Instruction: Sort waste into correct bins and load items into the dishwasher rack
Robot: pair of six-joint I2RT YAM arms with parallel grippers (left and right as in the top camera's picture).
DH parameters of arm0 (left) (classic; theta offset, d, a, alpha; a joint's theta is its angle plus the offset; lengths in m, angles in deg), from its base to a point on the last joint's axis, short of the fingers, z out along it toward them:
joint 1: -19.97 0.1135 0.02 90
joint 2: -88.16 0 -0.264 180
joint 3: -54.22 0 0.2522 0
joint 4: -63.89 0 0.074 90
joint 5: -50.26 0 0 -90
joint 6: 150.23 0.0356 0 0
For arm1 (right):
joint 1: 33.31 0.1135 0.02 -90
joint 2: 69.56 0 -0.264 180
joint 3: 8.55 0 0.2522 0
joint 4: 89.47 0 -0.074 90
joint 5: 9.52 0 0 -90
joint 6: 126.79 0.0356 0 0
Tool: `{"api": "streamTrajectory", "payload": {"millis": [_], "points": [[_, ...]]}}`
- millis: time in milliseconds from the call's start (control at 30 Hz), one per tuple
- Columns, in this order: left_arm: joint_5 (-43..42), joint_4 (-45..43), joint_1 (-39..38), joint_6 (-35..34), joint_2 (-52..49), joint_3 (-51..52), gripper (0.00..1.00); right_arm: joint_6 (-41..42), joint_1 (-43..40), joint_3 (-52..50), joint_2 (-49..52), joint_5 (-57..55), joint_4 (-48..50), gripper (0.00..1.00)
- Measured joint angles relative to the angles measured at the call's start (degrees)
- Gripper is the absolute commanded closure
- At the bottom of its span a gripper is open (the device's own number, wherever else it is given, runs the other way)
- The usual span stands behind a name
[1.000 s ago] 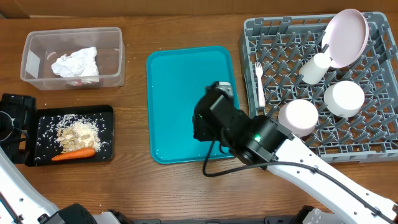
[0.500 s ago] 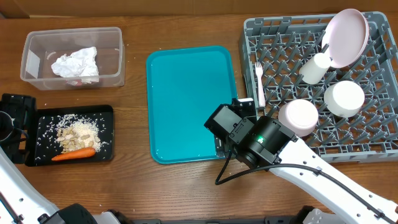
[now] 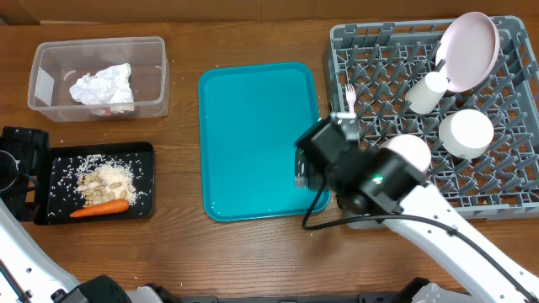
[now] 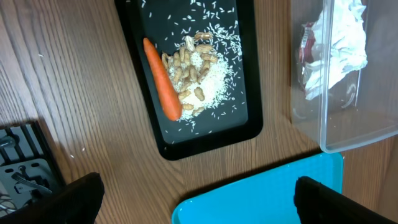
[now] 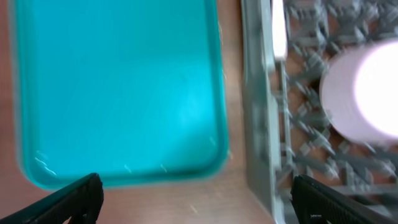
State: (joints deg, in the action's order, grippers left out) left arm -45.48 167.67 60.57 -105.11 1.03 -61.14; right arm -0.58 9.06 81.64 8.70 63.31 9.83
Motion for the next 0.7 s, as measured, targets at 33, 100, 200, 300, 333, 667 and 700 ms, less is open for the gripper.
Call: {"api": "streamTrajectory", "payload": {"millis": [33, 100, 200, 300, 333, 667, 700], "points": [[0.0, 0.02, 0.0, 0.0, 0.0, 0.0, 0.0, -2.47, -2.49, -0.02, -1.18, 2.05, 4.02, 0.0], [0.0, 0.02, 0.0, -0.02, 0.0, 0.0, 0.0, -6.84, -6.27, -0.09, -3.02, 5.46, 8.24, 0.0], [0.0, 0.02, 0.0, -0.02, 0.0, 0.0, 0.0, -14.78, -14.01, -2.8, -8.17, 12.76, 14.43, 0.0], [0.0, 0.02, 0.0, 0.0, 0.0, 0.0, 0.0, -17.55, -19.98, -9.44, -13.84, 17.29, 18.49, 0.0], [-0.02, 0.02, 0.0, 0.0, 0.0, 0.0, 0.0, -18.21, -22.4, -13.07, -16.39, 18.53, 20.61, 0.0], [0.0, 0.07, 0.0, -0.02, 0.0, 0.0, 0.0, -23.12, -38.6, -50.53, -47.93, 31.21, 46.6, 0.0], [0.0, 0.0, 0.0, 0.0, 0.0, 0.0, 0.0, -23.21, -39.47, -53.4, -51.12, 31.87, 48.19, 0.0]]}}
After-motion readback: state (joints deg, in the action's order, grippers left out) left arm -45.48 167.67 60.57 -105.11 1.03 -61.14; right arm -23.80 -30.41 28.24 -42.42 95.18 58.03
